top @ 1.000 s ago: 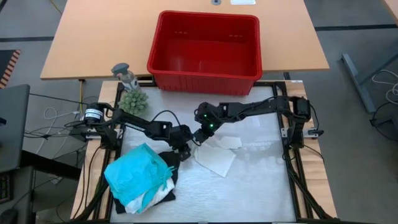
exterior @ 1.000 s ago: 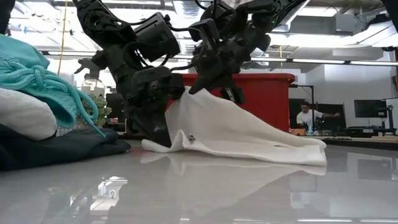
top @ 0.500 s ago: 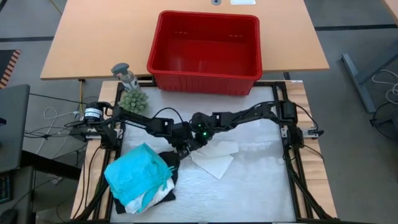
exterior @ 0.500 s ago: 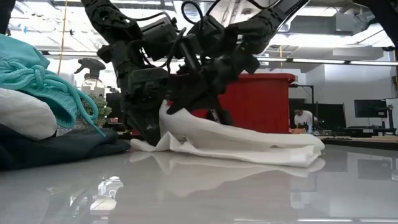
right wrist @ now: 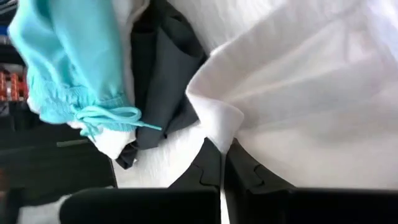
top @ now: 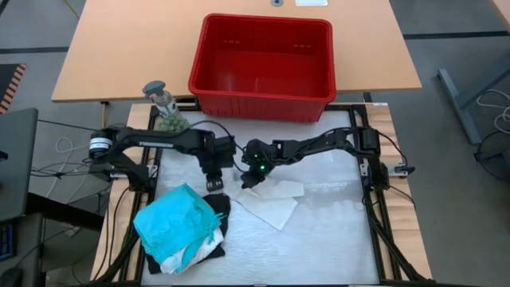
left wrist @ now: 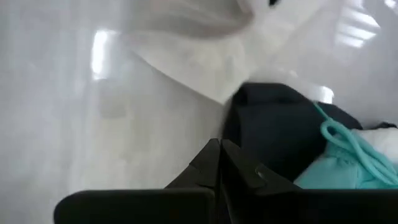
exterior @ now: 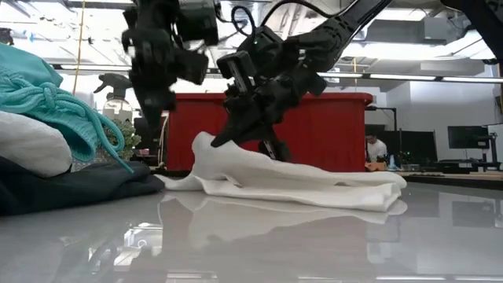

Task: Fold Laundry from Bin
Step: Fold the white shorts

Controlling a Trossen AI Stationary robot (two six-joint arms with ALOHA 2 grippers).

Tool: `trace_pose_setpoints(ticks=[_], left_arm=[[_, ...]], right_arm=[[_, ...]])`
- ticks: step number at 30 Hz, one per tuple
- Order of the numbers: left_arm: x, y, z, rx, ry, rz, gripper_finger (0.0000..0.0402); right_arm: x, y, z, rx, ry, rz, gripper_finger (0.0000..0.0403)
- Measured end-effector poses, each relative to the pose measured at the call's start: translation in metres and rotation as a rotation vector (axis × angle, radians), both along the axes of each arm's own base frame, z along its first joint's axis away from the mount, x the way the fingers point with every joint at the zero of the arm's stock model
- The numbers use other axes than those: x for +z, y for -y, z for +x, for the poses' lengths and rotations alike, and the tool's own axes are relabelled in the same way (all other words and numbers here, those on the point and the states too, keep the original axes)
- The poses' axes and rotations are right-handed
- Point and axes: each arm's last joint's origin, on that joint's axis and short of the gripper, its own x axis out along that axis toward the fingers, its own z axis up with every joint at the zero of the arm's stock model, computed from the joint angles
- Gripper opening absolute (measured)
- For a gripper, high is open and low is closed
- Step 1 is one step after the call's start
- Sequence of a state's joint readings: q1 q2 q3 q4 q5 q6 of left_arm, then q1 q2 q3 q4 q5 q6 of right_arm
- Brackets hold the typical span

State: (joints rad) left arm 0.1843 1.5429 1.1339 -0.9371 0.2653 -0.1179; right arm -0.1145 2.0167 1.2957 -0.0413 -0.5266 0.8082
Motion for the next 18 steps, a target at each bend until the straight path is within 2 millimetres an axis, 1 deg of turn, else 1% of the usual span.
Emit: trace_pose_setpoints(ticks=[2,4,7,11,14,18], left_arm=[[0.015,-0.002,-0.003,0.014,0.028,0.047,0.0000],[0.029,-0.004,-0.005,0.029,0.095,0.096,0.0000],[0.041,-0.005,-0.006,0.065,0.178,0.162,0.0000],[0.045,-0.007,-0.003,0.118,0.224,0.191,0.0000],[0.042,-0.007,-0.001,0.123,0.213,0.188,0.0000],[0.042,-0.008,-0.001,0.134,0.212,0.217,0.0000]], right_arm=[[0.000,-0.001,0.000,0.025,0.019,-0.027,0.0023],[0.000,-0.001,0.000,0.026,0.023,-0.050,0.0024],[-0.001,0.000,0.001,0.014,0.036,-0.091,0.0035],[0.004,0.001,0.005,0.017,0.109,-0.128,0.0062],[0.007,0.002,0.008,0.038,0.174,-0.168,0.0083],[0.010,0.001,0.009,0.062,0.216,-0.186,0.0129]])
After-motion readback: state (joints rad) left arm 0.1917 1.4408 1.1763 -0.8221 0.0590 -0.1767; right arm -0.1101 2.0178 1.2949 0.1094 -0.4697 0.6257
